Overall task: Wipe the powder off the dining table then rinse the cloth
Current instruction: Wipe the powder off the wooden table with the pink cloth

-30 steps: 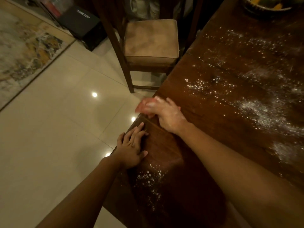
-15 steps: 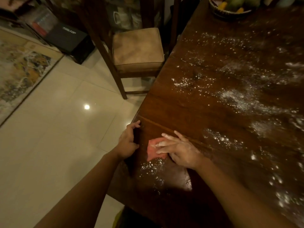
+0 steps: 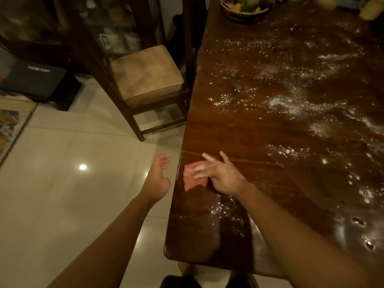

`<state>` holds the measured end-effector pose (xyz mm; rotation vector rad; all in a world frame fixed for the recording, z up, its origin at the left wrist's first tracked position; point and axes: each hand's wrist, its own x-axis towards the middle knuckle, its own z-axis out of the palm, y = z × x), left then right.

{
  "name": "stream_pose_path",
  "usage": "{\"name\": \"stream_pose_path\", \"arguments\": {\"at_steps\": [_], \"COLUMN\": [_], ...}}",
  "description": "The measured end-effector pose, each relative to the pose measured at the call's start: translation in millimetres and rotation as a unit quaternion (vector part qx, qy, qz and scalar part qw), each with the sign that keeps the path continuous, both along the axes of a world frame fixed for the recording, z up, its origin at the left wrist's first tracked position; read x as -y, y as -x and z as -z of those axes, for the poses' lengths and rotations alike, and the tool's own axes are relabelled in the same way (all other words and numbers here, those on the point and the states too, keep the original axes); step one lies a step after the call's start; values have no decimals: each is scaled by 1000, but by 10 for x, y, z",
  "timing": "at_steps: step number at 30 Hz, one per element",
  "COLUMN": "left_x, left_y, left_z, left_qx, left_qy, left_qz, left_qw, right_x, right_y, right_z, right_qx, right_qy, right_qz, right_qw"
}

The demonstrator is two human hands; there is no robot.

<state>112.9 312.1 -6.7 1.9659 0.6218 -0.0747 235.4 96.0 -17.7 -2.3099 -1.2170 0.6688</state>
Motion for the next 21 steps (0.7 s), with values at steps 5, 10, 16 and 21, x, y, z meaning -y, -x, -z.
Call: {"name": "stream_pose_path", "arguments": {"at_steps": [5, 10, 16, 21], "left_x": [-129, -78, 189, 295], "left_y": [-45, -227, -174, -96], "left_z": [-78, -158, -35, 17], "left_qx": [-17, -31, -142, -152], "left_qy": [52, -16, -154, -185], "left_qz": [5, 115, 304, 272], "left_qw": [998, 993, 929, 932], "right_x": [-433, -202, 285, 337], "right_y": [504, 1031, 1326, 1631], "right_z": [-22, 28, 98, 94], "right_qx": [63, -13, 129, 80], "right_qy": [31, 32, 36, 12], "right_qz": [187, -127, 26, -56], "right_qw": [980, 991, 991, 995]}}
